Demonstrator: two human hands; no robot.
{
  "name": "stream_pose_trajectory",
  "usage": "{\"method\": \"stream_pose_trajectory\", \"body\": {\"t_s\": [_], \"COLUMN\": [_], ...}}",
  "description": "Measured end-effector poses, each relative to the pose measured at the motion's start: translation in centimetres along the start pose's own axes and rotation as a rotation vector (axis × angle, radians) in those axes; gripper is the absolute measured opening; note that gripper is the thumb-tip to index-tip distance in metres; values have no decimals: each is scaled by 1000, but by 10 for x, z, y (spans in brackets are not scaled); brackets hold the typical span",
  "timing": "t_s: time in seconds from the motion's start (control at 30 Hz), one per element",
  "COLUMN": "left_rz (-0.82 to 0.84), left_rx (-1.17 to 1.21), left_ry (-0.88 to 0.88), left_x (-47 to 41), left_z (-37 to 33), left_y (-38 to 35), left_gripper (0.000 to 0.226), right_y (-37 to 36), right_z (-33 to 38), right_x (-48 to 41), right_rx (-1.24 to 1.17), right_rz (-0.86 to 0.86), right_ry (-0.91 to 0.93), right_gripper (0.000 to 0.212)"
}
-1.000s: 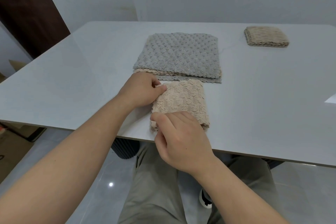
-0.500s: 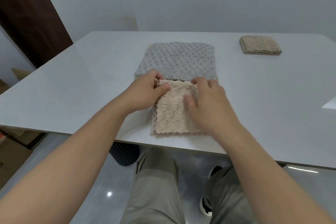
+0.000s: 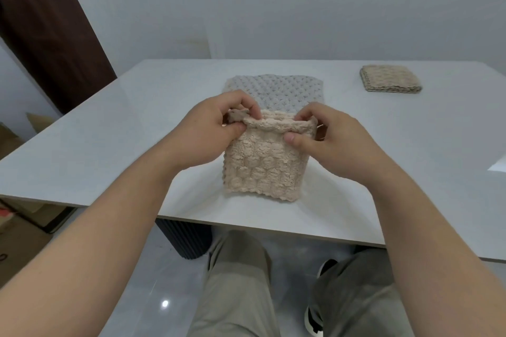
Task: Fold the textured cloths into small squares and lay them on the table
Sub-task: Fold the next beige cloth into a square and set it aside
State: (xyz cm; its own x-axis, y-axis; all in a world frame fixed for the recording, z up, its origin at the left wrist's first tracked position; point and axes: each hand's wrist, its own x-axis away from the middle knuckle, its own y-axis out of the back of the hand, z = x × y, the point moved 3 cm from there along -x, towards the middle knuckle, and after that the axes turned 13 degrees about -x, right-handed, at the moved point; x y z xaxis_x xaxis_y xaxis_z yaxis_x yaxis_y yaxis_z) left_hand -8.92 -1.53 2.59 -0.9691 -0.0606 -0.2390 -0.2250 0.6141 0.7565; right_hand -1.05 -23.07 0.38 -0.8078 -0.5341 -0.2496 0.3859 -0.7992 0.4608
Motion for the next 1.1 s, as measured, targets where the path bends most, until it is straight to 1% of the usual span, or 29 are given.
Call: {"method": "stream_pose_trajectory", "body": {"t_s": [0.07,0.13,0.23,0.3,0.37,0.5,0.63,0.73,0.77,0.8,0.87,0.9,0.97,1.0,1.1], "left_rz": [36,52,56,42,18,-29,17,-23,-57,-90,-136,-156,-192,-219,-328], "left_rx": [16,22,51,70,60,60,156,202,275,402,651,722,802,843,957], "left_ry": [-5,-3,29,49,64,69,85,140,195,264,381,400,410,421,502], "left_x": [2,5,8,9,10,13,17,15,14,13,13,13,13,14,11], "left_z": [1,2,4,4,6,8,8,10,10,10,9,6,1,-3,-10], "left_y": [1,2,5,6,5,5,3,-3,-5,-8,-16,-19,-23,-25,-32], "left_gripper": [51,56,53,49,46,45,41,50,51,48,36,29,19,18,24], "right_y": [0,1,3,4,3,6,10,6,4,3,1,0,-1,-2,-3], "right_z": [1,4,11,18,26,36,35,33,32,30,27,26,22,20,15], "right_x": [2,4,7,9,11,17,19,20,21,22,22,22,20,18,15], "right_rx": [28,64,129,228,313,396,387,343,305,255,169,140,99,84,55], "right_rz": [55,99,124,95,46,1,-30,-58,-65,-73,-114,-142,-207,-242,-321], "right_ry": [14,19,14,25,39,47,36,39,35,32,44,54,69,70,57], "right_gripper": [15,17,34,52,62,60,57,55,52,47,39,37,34,33,34]}}
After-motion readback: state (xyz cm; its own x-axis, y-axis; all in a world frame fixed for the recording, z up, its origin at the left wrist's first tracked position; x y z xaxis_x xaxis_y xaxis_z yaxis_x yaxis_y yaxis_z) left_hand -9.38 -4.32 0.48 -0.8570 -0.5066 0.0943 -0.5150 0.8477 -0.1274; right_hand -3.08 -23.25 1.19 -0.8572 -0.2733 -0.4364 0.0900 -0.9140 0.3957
